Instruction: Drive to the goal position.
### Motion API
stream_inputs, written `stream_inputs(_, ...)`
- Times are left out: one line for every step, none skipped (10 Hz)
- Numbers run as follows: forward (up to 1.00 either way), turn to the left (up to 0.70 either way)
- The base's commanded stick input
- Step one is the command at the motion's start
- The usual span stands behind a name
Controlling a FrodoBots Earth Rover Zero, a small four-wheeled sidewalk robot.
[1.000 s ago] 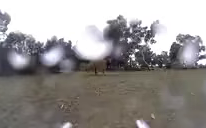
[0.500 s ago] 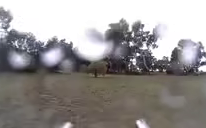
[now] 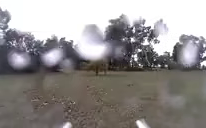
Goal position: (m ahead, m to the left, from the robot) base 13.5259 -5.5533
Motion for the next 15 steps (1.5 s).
stream_inputs(1.00, -0.39)
stream_inputs(1.00, -0.39)
stream_inputs(1.00, -0.39)
stream_inputs(1.00, -0.39)
stream_inputs(1.00, 0.01)
stream_inputs(1.00, 0.01)
stream_inputs(1.00, 0.01)
stream_inputs(1.00, 0.01)
stream_inputs(1.00, 0.01)
stream_inputs(1.00, 0.01)
stream_inputs(1.00, 0.01)
stream_inputs(1.00, 0.01)
stream_inputs(1.00, 0.01)
stream_inputs(1.00, 0.01)
stream_inputs(1.00, 0.01)
